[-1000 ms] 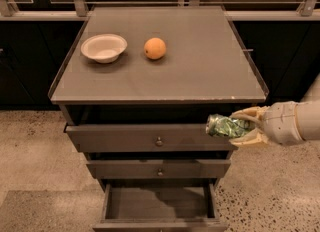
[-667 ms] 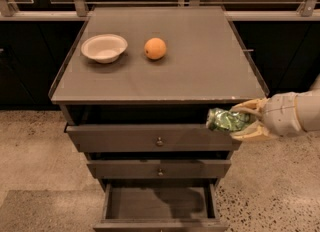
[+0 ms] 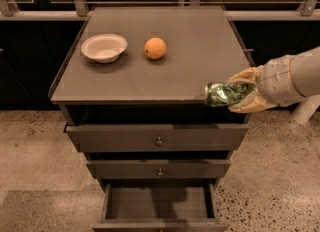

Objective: Pick green can from bottom drawer and place on counter

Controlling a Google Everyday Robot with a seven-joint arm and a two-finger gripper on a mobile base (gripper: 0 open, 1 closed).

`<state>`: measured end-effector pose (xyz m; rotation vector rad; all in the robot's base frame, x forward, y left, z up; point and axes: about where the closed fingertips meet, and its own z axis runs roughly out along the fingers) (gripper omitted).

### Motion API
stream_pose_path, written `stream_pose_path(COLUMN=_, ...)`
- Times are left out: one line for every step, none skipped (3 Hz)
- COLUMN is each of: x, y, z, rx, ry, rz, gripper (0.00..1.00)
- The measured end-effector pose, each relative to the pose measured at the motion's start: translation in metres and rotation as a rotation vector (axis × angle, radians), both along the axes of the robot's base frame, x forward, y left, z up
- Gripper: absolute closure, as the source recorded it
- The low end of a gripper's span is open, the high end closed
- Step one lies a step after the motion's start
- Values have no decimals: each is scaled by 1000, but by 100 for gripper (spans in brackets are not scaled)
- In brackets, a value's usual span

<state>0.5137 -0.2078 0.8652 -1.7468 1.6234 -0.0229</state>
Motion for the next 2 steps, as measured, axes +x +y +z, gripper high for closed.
stream_pose_path(x=24, y=5, z=15, rx=-27, ry=-15, rz=45, gripper=100)
stream_pose_path(x=64, y=7, z=15, rx=-23, ry=3, rz=96, gripper=100)
